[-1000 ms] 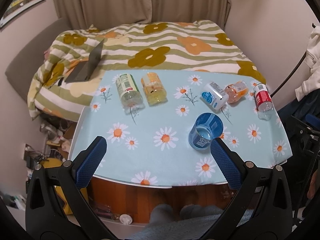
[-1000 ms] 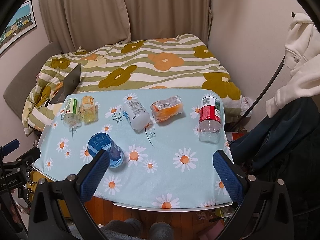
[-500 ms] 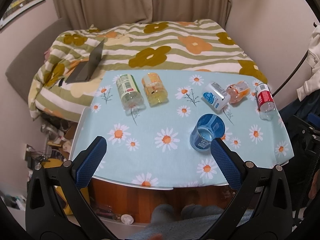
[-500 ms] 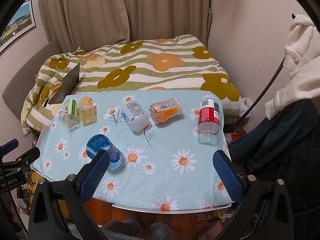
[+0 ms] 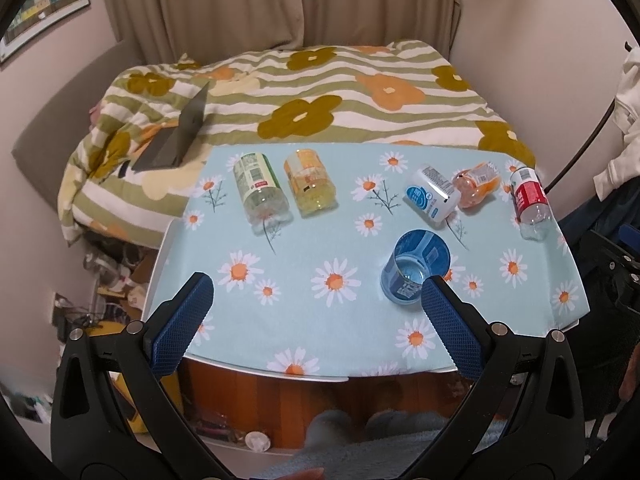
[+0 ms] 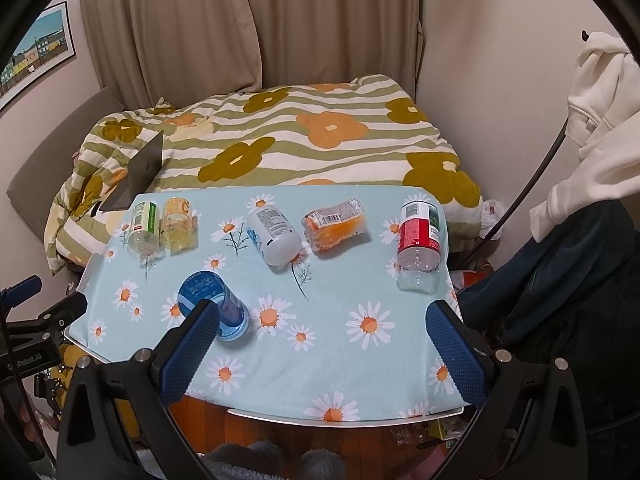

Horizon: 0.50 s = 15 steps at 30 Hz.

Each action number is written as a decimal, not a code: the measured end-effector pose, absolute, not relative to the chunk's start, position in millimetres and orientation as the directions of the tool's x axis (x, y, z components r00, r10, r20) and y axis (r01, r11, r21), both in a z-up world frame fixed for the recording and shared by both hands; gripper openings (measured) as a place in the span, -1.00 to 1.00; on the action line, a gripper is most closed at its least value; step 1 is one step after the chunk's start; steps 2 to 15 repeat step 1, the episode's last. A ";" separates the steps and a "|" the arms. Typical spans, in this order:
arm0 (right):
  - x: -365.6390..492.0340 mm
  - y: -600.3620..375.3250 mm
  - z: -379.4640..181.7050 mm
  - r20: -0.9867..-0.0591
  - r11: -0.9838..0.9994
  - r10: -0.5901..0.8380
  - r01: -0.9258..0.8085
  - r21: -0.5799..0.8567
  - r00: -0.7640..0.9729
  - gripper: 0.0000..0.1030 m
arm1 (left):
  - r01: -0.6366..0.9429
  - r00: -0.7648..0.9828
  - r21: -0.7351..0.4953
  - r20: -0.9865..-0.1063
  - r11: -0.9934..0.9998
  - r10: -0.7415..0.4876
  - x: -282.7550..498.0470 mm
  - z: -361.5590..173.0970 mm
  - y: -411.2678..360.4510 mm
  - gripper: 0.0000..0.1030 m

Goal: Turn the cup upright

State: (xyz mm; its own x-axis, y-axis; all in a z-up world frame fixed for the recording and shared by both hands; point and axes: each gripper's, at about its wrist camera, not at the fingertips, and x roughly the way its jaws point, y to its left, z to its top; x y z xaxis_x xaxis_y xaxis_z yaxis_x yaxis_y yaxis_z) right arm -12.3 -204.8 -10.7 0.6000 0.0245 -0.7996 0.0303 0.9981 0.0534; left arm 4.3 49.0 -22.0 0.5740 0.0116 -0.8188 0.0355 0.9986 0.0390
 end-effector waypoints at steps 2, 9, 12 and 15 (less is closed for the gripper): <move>-12.7 -202.1 -10.7 -0.798 0.998 0.026 0.028 0.053 0.602 1.00 | 0.036 0.575 0.038 -0.818 0.999 0.011 5.2 -21.9 50.7 1.00; -12.7 -202.1 -10.7 -0.798 0.998 0.026 0.028 0.053 0.602 1.00 | 0.036 0.575 0.038 -0.818 0.999 0.011 5.2 -21.9 50.7 1.00; -12.7 -202.1 -10.7 -0.798 0.998 0.026 0.028 0.053 0.602 1.00 | 0.036 0.575 0.038 -0.818 0.999 0.011 5.2 -21.9 50.7 1.00; -12.7 -202.1 -10.7 -0.798 0.998 0.026 0.028 0.053 0.602 1.00 | 0.036 0.575 0.038 -0.818 0.999 0.011 5.2 -21.9 50.7 1.00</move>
